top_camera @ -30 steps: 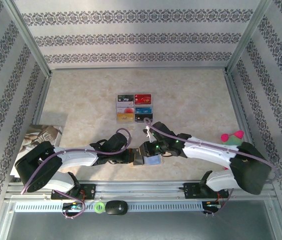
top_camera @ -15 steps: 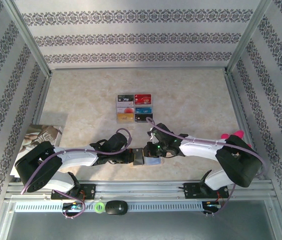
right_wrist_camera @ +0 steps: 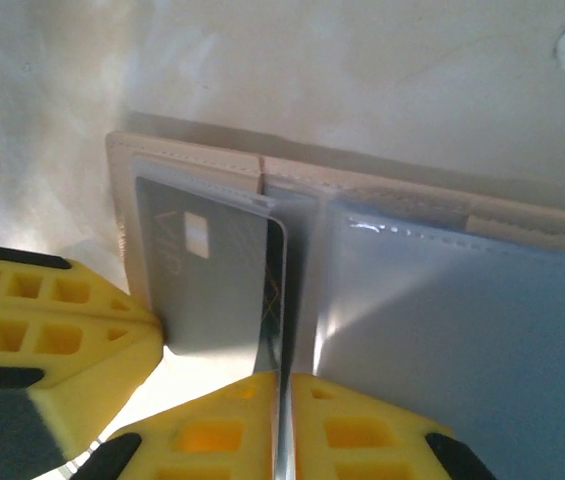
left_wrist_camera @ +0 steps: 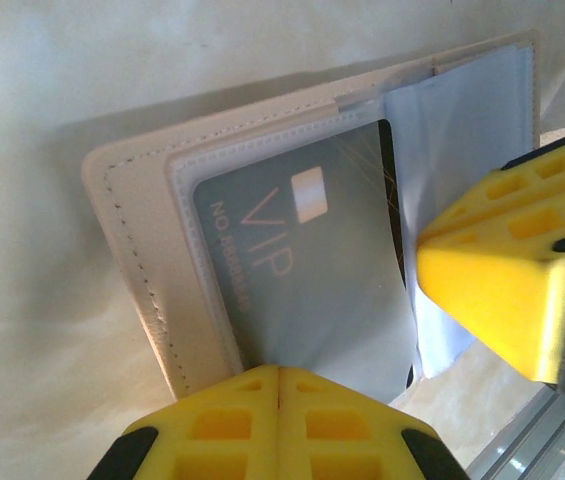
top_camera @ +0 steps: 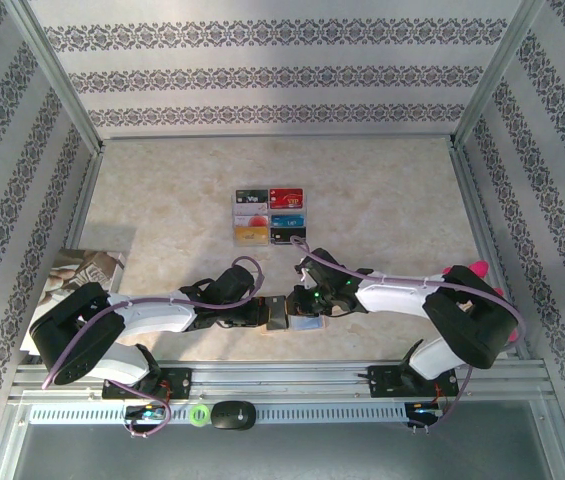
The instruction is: Take the credit cards out of the card holder
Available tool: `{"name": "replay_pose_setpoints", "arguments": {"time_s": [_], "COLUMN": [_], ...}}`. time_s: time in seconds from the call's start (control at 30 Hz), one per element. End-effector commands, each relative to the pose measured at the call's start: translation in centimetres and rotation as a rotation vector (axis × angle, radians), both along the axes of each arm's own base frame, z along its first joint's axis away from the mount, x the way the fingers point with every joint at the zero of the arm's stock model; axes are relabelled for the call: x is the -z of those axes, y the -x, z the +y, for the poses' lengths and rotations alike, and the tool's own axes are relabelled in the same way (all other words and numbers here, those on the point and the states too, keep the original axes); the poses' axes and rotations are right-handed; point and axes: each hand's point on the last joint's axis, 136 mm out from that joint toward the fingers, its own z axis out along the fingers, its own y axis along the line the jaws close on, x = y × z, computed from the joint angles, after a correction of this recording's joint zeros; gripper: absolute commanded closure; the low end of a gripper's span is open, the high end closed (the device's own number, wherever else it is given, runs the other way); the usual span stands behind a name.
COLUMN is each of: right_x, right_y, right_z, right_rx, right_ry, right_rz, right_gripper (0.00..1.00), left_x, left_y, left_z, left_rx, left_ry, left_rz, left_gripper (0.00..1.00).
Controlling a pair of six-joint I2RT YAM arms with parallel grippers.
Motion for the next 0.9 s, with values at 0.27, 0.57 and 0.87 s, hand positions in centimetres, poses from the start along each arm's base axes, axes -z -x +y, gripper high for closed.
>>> {"name": "replay_pose_setpoints", "arguments": {"time_s": [0.27, 0.57, 0.87], "right_x": [0.4, 0.7, 0.6], "right_y": [-0.2, 0.2, 0.1], "right_z": [1.4, 2.3, 0.6], "right_rx": [-0.026, -0.043, -0.020], "right_ry": [-0.033, -0.072, -0.017], "right_rz": [0.001, 0.031, -0.006], "right_gripper": [0.82, 0.78, 1.00], "left_x": [2.0, 2.1, 1.9], "left_y": [0.3, 0.2, 0.2], "left_z": [1.6, 1.5, 1.8], "left_rx": [-0.010, -0.008, -0.017], "left_ry": [-0.058, -0.054, -0.055], "left_rz": [0.031, 0.034, 0.030], "left_gripper": [1.00, 1.00, 1.00]}}
